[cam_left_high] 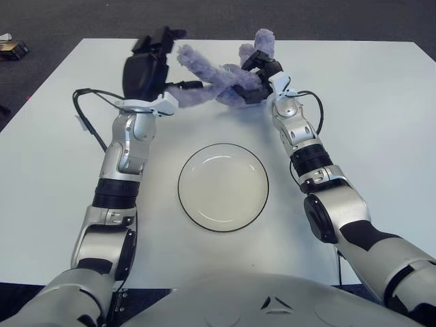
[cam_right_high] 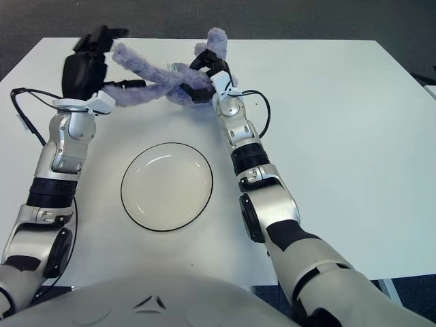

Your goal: Put the doll into the plate.

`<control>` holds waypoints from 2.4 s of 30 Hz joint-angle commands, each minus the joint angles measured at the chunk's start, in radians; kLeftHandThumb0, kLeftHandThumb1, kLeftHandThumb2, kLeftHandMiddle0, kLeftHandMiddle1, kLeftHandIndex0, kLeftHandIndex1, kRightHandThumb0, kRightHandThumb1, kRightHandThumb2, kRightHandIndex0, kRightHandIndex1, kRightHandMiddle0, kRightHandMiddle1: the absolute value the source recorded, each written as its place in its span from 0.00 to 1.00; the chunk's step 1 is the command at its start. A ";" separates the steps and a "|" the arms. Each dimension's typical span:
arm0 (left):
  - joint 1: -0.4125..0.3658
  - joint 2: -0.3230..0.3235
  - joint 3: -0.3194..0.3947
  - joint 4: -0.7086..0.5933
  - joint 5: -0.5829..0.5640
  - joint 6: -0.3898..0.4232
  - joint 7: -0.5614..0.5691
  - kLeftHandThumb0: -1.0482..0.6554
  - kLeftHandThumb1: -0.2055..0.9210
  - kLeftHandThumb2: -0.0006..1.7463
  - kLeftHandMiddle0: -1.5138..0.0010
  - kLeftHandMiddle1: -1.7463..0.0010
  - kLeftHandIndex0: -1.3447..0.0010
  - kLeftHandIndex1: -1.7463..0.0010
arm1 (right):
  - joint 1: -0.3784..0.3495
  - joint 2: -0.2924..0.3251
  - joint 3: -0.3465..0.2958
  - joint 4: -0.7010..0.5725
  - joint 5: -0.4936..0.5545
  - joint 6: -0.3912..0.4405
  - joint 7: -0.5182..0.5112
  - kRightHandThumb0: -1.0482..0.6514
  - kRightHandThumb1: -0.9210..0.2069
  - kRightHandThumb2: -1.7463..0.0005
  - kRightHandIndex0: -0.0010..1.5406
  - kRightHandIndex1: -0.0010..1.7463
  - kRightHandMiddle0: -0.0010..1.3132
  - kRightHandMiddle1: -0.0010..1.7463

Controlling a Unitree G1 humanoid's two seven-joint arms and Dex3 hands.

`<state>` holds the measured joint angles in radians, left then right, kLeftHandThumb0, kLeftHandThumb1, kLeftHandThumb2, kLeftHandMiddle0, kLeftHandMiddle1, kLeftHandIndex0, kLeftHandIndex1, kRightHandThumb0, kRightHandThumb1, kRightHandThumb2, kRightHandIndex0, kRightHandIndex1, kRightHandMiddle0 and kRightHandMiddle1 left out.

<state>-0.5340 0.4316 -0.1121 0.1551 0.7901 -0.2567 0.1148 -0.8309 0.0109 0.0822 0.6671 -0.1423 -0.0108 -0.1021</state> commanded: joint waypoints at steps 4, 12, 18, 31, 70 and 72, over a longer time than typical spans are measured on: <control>-0.046 0.065 -0.037 -0.005 0.044 -0.010 0.004 0.12 1.00 0.23 0.71 0.98 0.85 0.78 | 0.019 -0.022 0.034 0.055 -0.066 -0.032 -0.038 0.88 0.50 0.28 0.37 1.00 0.53 1.00; 0.061 0.114 -0.015 -0.226 0.045 -0.045 0.008 0.05 1.00 0.29 0.71 0.99 0.83 0.80 | -0.030 -0.008 0.068 0.124 -0.138 -0.059 -0.120 0.88 0.49 0.29 0.37 1.00 0.53 1.00; 0.158 0.128 -0.003 -0.349 0.083 -0.127 0.112 0.05 1.00 0.28 0.70 0.99 0.79 0.81 | -0.075 0.000 0.070 0.192 -0.147 -0.070 -0.149 0.88 0.49 0.29 0.36 1.00 0.52 1.00; 0.151 0.137 -0.010 -0.305 0.138 -0.232 0.239 0.06 1.00 0.24 0.69 1.00 0.73 0.83 | -0.135 0.010 0.080 0.302 -0.168 -0.096 -0.215 0.87 0.45 0.33 0.34 1.00 0.49 1.00; -0.083 0.110 -0.111 -0.060 0.202 -0.133 0.143 0.06 1.00 0.28 0.67 0.98 0.70 0.88 | -0.052 -0.028 0.296 0.205 -0.432 -0.143 -0.376 0.86 0.36 0.40 0.29 1.00 0.42 1.00; -0.087 0.114 -0.117 -0.056 0.224 -0.106 0.136 0.06 1.00 0.29 0.66 0.98 0.69 0.88 | -0.021 -0.035 0.301 0.139 -0.442 -0.124 -0.365 0.86 0.36 0.40 0.29 1.00 0.42 1.00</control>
<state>-0.5949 0.5397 -0.2191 0.0833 0.9800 -0.4095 0.2630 -0.9075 -0.0078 0.3711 0.8970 -0.5616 -0.1605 -0.4758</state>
